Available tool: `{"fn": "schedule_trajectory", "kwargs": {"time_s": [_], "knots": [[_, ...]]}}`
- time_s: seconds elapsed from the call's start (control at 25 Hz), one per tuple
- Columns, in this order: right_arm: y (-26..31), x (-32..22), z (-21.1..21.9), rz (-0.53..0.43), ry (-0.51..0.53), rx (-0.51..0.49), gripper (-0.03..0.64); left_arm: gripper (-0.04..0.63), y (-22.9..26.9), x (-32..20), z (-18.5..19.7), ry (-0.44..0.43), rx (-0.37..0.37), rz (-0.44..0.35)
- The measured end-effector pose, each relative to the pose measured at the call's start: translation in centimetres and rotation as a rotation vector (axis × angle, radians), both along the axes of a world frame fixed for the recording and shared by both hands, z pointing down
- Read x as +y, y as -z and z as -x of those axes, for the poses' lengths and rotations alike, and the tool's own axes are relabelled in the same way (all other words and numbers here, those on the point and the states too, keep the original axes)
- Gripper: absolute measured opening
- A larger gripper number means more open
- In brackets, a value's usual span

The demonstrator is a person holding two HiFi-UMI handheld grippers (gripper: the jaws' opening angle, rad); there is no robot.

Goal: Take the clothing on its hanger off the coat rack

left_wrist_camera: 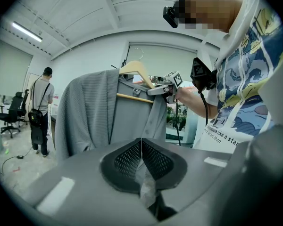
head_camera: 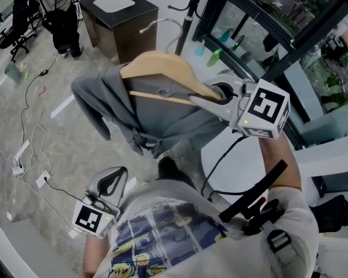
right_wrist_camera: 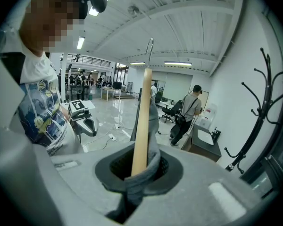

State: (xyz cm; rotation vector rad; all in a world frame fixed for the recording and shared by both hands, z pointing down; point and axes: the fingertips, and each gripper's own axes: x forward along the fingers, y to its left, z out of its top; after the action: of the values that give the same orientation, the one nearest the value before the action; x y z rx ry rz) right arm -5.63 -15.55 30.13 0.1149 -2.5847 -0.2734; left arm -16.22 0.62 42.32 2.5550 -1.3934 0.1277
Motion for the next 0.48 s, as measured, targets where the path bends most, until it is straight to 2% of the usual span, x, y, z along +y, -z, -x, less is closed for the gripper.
{"fn": "schedule_trajectory", "kwargs": {"time_s": [0.28, 0.48], "knots": [[0.6, 0.0, 0.4, -0.001, -0.004, 0.008, 0.011, 0.009, 0.6, -0.1, 0.2, -0.005, 0.003, 0.001], [3.1, -2.0, 0.5, 0.002, 0.001, 0.019, 0.011, 0.011, 3.2, -1.9, 0.2, 0.001, 0.015, 0.007]]}}
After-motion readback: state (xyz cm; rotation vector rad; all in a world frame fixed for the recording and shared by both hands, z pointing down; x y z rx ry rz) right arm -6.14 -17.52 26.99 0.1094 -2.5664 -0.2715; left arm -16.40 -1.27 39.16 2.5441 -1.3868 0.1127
